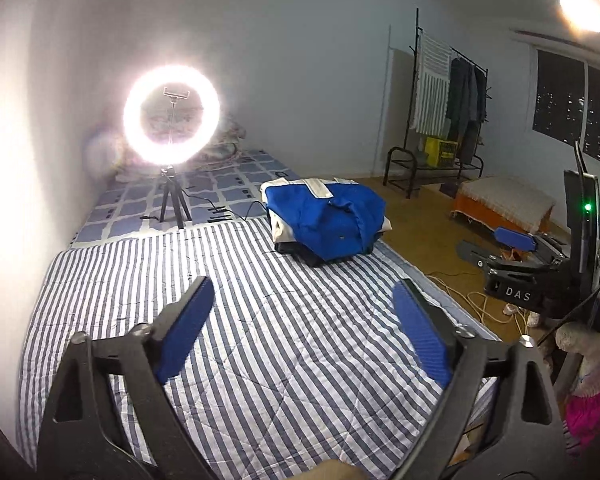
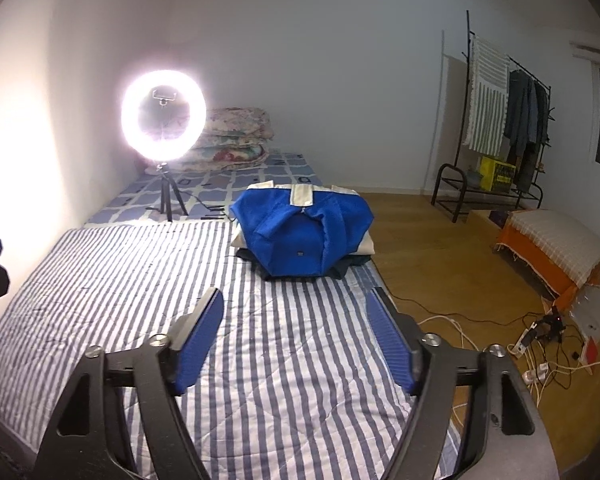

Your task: Fold large clothes

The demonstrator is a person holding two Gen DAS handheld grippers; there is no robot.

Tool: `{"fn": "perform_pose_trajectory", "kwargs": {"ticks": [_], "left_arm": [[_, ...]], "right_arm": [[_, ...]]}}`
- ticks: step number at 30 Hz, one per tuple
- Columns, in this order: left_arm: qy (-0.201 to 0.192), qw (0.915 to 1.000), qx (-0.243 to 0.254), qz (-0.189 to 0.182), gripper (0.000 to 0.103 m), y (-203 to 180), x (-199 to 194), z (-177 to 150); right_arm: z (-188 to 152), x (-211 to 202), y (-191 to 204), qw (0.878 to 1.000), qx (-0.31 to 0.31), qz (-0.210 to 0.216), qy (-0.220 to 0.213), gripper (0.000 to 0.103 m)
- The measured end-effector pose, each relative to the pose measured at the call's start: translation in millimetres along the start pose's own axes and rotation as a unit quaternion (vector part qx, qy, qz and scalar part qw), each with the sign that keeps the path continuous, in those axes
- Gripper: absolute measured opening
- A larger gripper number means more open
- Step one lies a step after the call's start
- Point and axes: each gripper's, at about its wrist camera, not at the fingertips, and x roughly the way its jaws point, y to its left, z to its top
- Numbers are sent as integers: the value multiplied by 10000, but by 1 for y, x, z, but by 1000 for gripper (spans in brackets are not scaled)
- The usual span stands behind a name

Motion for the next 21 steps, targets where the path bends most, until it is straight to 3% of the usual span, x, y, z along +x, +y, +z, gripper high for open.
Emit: {"fn": "perform_pose_trajectory", "kwargs": {"ticks": [3, 13, 21], "left_arm": [[14, 9999, 62, 143, 103, -2, 0, -2], [9, 9970, 436, 645, 103, -9, 4, -12], [53, 9965, 413, 721, 103, -1, 4, -13]], "right_arm": [[-1, -2, -2, 9999, 6, -75, -95, 81], [-5, 5, -6, 9999, 154, -74, 2, 82], [-6, 13, -6, 9997, 179, -134, 85, 82]]}}
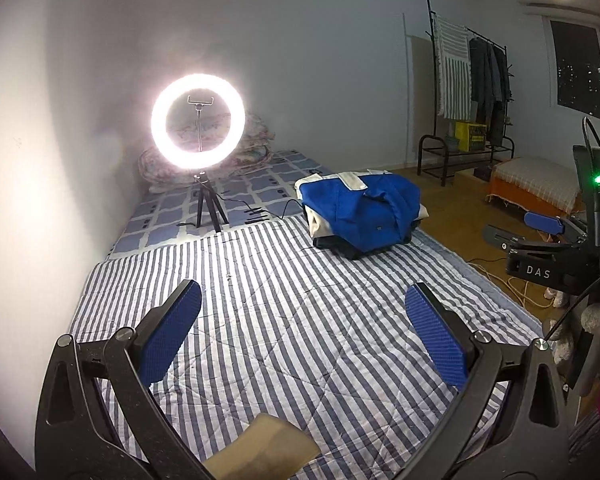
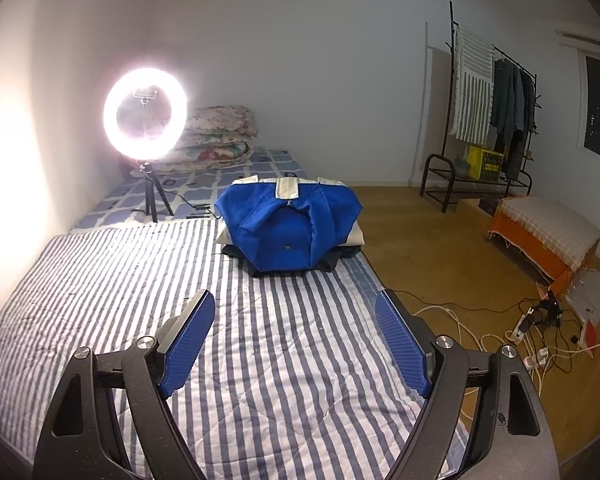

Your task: Fold large clothes

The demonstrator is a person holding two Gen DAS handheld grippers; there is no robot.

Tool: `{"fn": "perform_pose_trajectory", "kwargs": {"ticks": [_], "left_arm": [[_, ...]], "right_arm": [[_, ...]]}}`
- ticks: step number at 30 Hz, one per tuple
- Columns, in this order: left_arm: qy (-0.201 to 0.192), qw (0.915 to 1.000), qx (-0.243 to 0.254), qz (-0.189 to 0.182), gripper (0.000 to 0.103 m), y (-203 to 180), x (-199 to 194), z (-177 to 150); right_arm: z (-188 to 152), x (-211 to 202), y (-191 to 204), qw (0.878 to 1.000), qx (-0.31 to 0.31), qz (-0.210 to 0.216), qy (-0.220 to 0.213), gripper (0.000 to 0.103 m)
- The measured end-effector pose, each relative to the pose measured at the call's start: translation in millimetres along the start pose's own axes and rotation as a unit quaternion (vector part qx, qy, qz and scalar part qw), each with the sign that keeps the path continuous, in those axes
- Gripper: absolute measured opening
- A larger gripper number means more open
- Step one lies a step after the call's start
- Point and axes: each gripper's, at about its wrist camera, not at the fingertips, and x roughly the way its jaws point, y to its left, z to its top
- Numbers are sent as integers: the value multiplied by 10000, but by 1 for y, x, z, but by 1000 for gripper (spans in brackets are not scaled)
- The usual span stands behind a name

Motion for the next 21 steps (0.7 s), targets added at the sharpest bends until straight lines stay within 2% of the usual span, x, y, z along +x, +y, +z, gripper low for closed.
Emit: {"fn": "perform_pose_trajectory", "kwargs": {"ticks": [21], "left_arm": [[95, 10000, -14, 13, 103, 3, 4, 2]], "right_arm": [[-2, 6, -1, 9999, -10, -31, 138, 83]]}}
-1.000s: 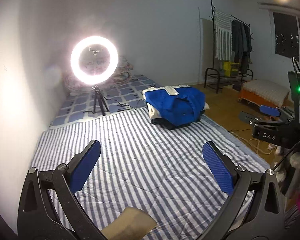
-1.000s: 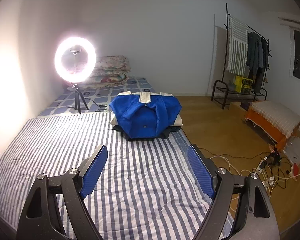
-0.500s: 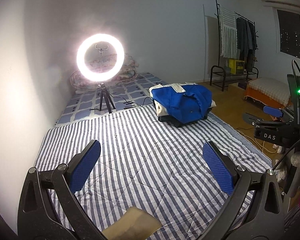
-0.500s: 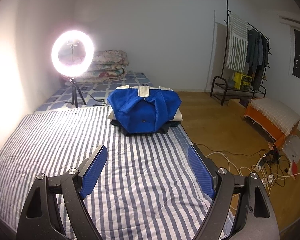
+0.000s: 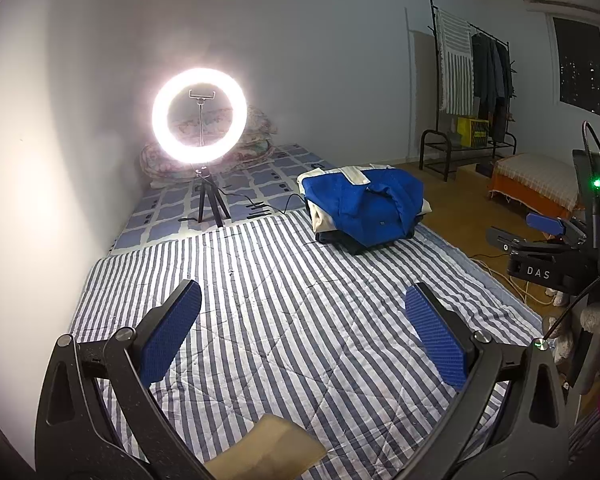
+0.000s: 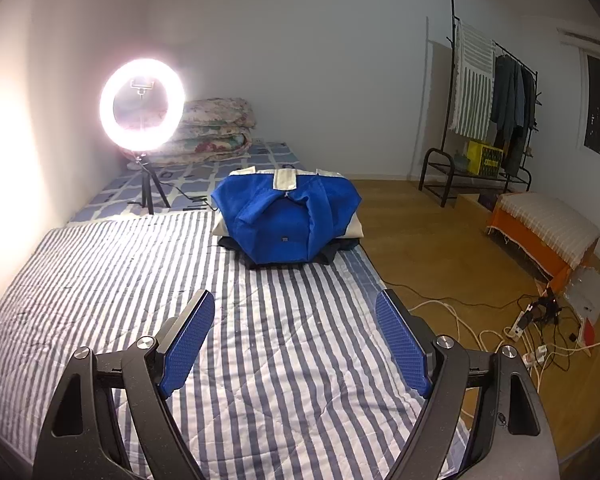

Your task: Fold large clothes

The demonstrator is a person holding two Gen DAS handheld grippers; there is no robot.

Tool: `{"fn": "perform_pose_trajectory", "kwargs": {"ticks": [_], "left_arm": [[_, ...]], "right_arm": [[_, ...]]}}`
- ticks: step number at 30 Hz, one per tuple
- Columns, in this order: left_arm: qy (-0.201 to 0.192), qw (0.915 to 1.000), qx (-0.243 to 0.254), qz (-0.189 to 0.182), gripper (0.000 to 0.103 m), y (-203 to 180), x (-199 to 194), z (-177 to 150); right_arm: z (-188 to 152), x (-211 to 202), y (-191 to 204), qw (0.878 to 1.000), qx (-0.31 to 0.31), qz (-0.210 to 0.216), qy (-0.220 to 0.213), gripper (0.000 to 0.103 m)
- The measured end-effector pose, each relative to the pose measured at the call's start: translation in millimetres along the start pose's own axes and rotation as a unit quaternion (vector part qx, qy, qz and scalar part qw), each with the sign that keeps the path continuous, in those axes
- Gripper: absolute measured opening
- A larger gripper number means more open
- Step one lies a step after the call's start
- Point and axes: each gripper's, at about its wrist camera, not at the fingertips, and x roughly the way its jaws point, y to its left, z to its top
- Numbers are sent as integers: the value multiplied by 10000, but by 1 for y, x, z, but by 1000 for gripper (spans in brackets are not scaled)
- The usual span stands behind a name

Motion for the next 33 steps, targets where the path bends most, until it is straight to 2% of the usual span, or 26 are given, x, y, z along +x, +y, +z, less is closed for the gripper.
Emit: {"fn": "perform_pose_trajectory", "kwargs": {"ticks": [33], "left_arm": [[-25, 10000, -27, 19, 103, 5, -3, 3]], "right_arm": [[-2, -1, 11, 10000, -3, 9, 2, 83]]}}
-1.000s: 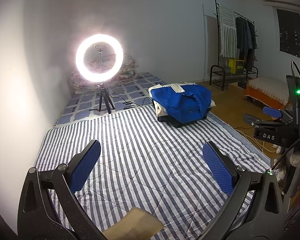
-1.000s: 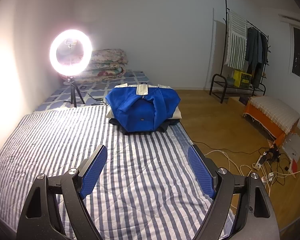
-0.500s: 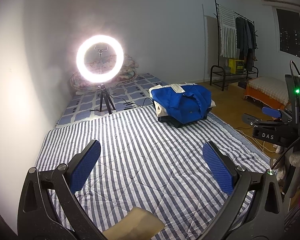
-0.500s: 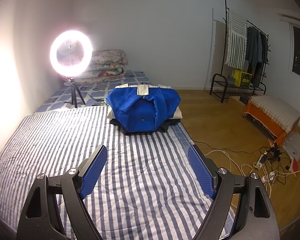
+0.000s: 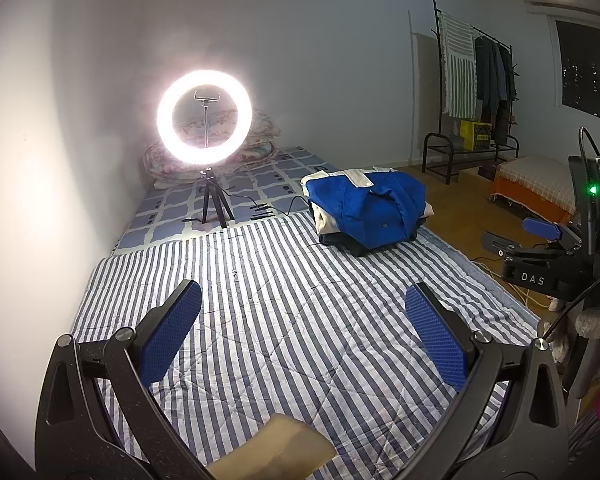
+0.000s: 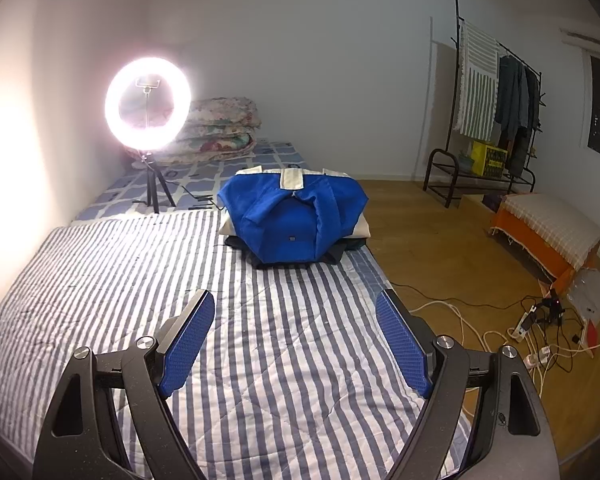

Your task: Fold large clothes

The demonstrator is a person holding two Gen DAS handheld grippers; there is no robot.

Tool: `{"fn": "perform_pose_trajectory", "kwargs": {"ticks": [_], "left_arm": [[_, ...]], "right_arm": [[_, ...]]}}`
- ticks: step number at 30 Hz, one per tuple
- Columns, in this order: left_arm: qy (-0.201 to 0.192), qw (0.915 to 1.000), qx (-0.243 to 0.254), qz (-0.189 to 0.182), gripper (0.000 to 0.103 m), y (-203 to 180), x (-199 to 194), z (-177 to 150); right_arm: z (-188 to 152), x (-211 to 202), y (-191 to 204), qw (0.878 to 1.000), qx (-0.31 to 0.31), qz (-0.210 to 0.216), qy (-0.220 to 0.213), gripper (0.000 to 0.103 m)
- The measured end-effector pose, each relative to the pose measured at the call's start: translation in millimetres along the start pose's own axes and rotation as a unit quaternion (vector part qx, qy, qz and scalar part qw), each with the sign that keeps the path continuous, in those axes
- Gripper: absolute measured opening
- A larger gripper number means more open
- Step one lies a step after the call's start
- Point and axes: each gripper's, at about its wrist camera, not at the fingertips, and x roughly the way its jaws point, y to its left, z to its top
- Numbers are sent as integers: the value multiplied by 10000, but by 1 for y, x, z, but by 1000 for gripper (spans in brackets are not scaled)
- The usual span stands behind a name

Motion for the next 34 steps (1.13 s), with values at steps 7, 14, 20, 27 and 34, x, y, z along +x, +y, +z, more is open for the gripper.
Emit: {"fn": "perform_pose_trajectory", "kwargs": {"ticks": [7, 14, 20, 27, 34], "left_arm": [[-7, 10000, -7, 8, 103, 1, 0, 0], [23, 10000, -21, 49, 103, -1, -2, -1], [26, 10000, -24, 44, 103, -1, -1, -1], [24, 10000, -35, 49, 103, -4, -2, -3], [-12, 9999, -43, 96, 103, -10, -4, -5]], "right_arm": [[-1, 1, 0, 10000, 26, 17, 11, 83], [-2, 1, 0, 10000, 20, 7, 13, 83], [-2, 1, 0, 10000, 22, 3, 20, 83], [-4, 0, 1, 10000, 24, -14, 24, 83], [-7, 3, -2, 10000, -14, 9, 51, 83]]}}
